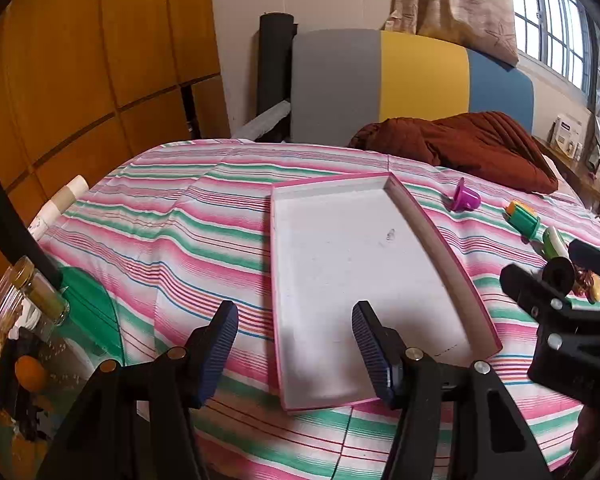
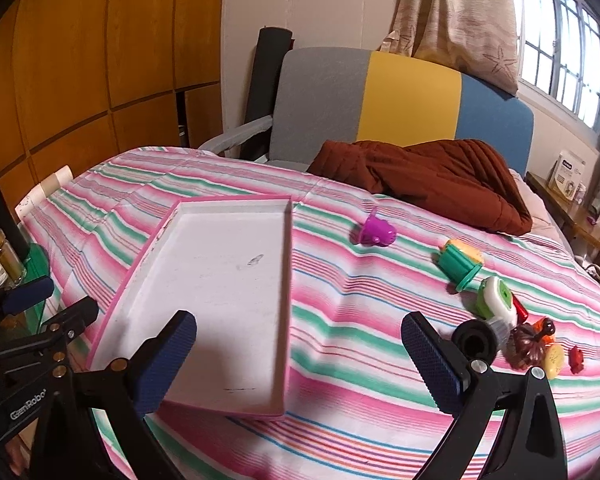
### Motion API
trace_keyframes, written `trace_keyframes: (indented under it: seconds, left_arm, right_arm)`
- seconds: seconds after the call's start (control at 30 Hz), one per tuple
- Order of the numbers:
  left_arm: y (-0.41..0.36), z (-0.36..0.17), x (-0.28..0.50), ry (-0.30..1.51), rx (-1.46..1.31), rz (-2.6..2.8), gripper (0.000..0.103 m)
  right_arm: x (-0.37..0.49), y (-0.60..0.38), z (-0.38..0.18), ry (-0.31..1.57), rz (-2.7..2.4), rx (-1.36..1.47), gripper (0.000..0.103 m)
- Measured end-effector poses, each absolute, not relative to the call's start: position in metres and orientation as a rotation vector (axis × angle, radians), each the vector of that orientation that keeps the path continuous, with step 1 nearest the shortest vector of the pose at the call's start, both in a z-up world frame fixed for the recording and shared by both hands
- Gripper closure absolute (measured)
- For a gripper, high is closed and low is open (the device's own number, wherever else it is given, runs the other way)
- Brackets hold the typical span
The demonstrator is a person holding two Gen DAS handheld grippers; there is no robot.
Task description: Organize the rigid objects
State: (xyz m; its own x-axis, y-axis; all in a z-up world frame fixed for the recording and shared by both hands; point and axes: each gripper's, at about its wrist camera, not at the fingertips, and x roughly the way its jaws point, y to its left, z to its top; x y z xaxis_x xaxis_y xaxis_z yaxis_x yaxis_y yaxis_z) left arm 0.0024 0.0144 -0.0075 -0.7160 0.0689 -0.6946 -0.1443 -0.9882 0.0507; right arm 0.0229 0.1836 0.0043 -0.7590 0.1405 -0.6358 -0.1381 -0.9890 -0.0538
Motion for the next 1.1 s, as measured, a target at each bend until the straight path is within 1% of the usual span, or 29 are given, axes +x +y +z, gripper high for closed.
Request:
trace_keyframes:
  seconds: [0.3,0.53,0.6,0.67,0.73,0.87,0.97,1.1]
  left_arm:
    - [0.030,-0.006,0.000,0.184,-1.116,2.740,0.043]
    - [0.047,-0.004,-0.003,0.249,-1.090,2.696,0.042]
    - [0.053,-0.004,-0.004,0.272,-1.086,2.674,0.041]
    - [0.060,-0.004,-0.007,0.288,-1.089,2.642,0.035]
    - [0.067,-0.004,-0.011,0.284,-1.102,2.604,0.035]
    - [0.083,-0.004,-0.022,0.333,-1.130,2.556,0.035]
    - [0.092,-0.005,-0.031,0.295,-1.178,2.493,0.035]
    - [0.111,-0.004,-0.047,0.244,-1.230,2.389,0.035]
  right_arm:
    - [0.023,0.217,0.008,-0.005,2.757,-1.002,0.000]
    - [0.023,0.254,0.014,-0.002,2.709,-0.983,0.000]
    - [0.022,0.268,0.015,-0.003,2.697,-0.988,0.000]
    - [0.021,0.282,0.016,0.004,2.683,-0.990,0.000]
    - [0.021,0.300,0.015,0.003,2.663,-0.986,0.000]
    - [0.020,0.341,0.011,0.051,2.637,-0.995,0.000]
    - [0.021,0.368,0.007,0.094,2.617,-0.990,0.000]
    - [0.026,0.403,0.000,0.222,2.613,-0.958,0.000]
